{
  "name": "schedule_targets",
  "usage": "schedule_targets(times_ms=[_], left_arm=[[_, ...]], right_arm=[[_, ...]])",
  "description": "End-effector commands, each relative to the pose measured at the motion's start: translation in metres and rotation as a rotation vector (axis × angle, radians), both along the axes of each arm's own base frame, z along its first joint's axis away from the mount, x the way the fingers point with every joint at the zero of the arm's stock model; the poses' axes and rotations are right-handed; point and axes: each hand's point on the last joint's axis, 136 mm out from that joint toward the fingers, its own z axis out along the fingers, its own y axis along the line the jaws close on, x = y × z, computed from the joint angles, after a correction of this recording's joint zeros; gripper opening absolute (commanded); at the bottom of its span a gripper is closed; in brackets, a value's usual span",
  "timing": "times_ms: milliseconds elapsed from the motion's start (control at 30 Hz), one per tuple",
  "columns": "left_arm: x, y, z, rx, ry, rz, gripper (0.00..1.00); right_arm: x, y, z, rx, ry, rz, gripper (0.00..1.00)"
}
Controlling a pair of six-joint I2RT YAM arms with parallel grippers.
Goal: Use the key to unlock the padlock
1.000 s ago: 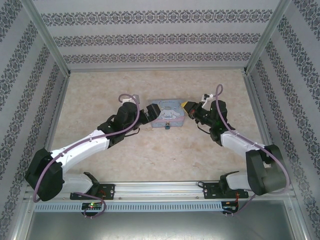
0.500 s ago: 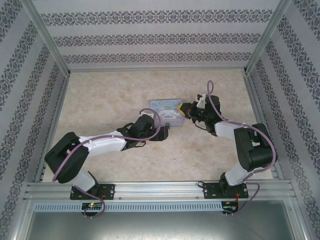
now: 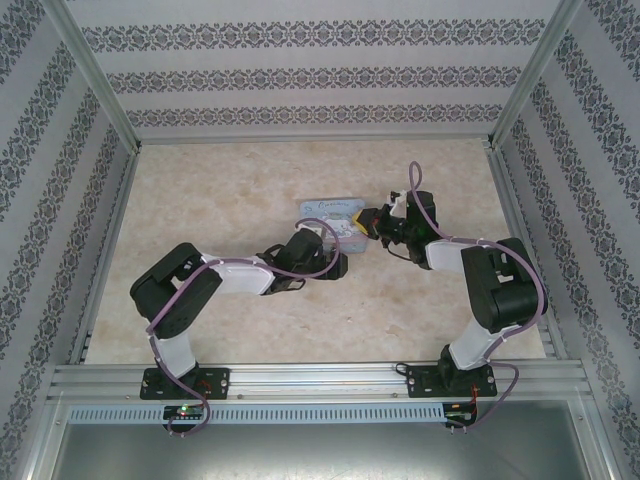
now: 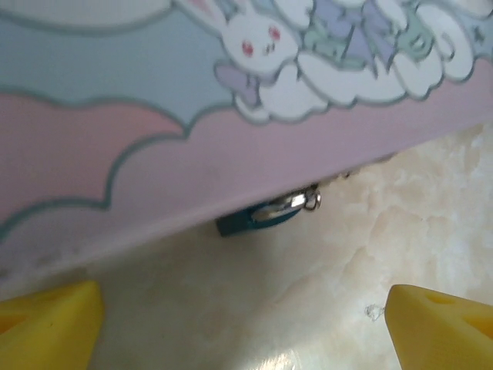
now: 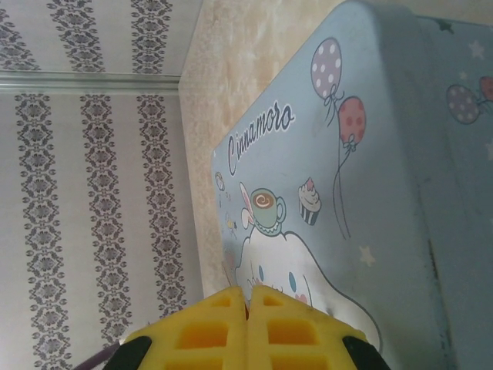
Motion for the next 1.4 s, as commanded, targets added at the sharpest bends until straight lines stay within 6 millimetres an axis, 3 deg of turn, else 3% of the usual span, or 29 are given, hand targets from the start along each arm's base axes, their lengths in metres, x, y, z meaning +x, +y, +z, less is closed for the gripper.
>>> schedule_targets(times_ms=[0,200,333,600,933,1367], left_arm=[[0.02,0.005,0.009,-0.039,-0.042,0.017,0.94],[0.032,0.019,0.011,-0.041,-0.06,0.043,0.94],[0.024,0.022,0.014,-0.04,-0.06,-0.003,0.94],[0.008,0.021,0.01,-0.013,-0.075,-0.102,0.92],[0.02,0.009,0.008,0.005,-0.15,-0.168,0.79],[0.031,-0.004,-0.002,0.017,-0.197,-0.215,0.76]], right_arm=[[0.0,0.011,0.003,-0.011,-0.031,0.034,0.0],[-0.003,0.032,-0.001,-0.025,-0.031,0.056,0.0],[0.0,0.043,0.006,-0.031,-0.058,0.055,0.0],[0.017,0.046,0.021,-0.053,-0.094,0.009,0.0],[0.03,0.042,-0.001,-0.103,-0.047,-0.021,0.0],[0.027,0.039,-0.026,-0.129,0.004,-0.026,0.0]])
